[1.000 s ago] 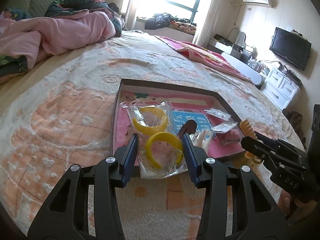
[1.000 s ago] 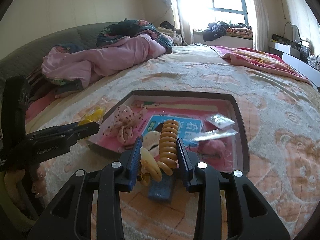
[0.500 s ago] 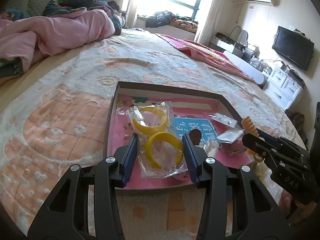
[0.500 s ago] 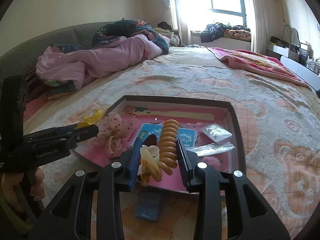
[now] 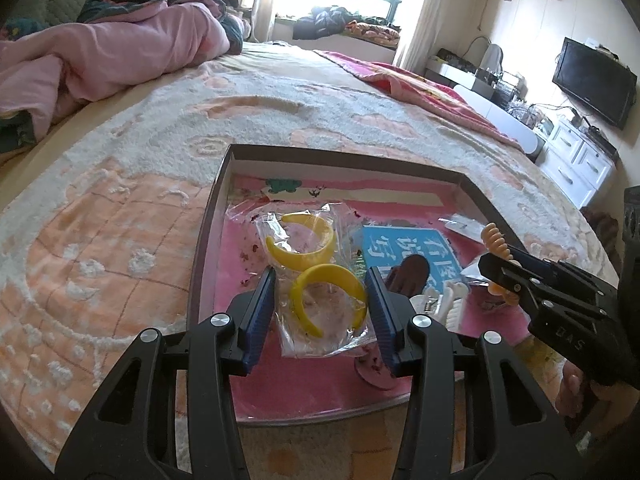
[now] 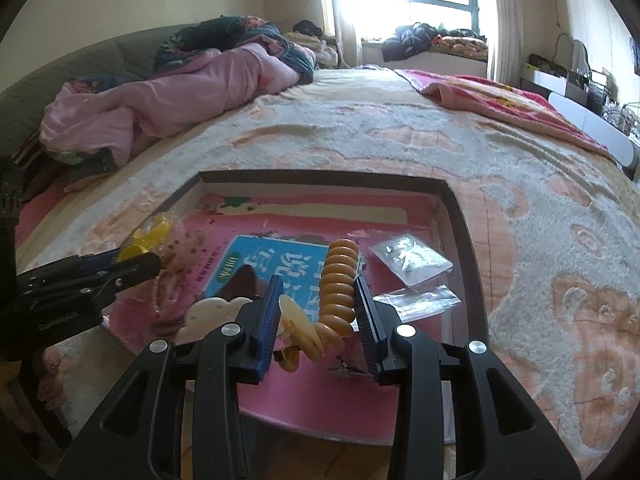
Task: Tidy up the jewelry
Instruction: 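Open the left gripper to release the bangles while right releases the hair tie, then withdraw both grippers toward the blue box and the pearl ornament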
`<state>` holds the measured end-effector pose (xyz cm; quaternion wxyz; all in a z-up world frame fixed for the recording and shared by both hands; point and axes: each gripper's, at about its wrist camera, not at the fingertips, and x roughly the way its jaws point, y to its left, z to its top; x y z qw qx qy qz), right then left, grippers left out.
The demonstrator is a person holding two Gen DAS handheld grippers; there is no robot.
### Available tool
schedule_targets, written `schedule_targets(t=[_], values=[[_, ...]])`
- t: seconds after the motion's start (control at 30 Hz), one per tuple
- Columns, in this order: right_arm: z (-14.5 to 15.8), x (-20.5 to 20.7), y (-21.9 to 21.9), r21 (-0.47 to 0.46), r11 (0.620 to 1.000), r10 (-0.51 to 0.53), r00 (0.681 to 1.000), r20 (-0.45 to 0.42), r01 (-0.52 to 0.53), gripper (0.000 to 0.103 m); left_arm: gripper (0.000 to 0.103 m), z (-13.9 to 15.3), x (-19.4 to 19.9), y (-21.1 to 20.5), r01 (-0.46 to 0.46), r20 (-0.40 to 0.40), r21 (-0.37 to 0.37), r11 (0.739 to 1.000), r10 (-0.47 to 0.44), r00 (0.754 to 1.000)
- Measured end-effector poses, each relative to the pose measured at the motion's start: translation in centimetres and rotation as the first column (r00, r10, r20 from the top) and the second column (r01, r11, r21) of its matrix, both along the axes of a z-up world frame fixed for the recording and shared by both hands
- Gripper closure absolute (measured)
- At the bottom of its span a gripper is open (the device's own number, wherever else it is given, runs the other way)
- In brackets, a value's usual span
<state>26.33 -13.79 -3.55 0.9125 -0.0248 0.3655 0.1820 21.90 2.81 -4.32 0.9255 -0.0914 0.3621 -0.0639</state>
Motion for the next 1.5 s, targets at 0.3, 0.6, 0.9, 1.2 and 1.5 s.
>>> schedule_targets(t=[0.3,0.6,0.9,1.2,1.5], values=[[-0.1,-0.2,-0.5,0.019,1.0,-0.012,1.0,-0.008,0.012,0.054,0.063,-0.5,0.2,-0.2,0.007,-0.008,0.027,1.0,-0.007,1.0],[1.6,-2.2,-2.1,0.06,0.998,-0.032,0.999,0.042,0.03,0.035,0.037,0.4,-0.9,-0.9,0.03,0.031,0.04,0.999,-0.031,0.999],[3.5,-4.5,-4.1,0.081,0.996,-0.057,0.994,0.095,0.049,0.031,0.019,1.9,-2.8,-1.6,0.038,0.09,0.048,0.998,-0.042,0.995],[3.4,-6.6,-6.0,0.078,0.995,-0.067,0.993,0.098,0.059,0.031,0.012,2.6,-5.0,-2.9,0.065,0.116,0.06,0.996,-0.072,0.991],[1.5,-8.3,-7.5,0.053,0.997,-0.066,0.996,0.058,0.063,0.031,0.012,1.4,-7.1,-4.5,0.119,0.079,0.092,0.989,-0.126,0.989]])
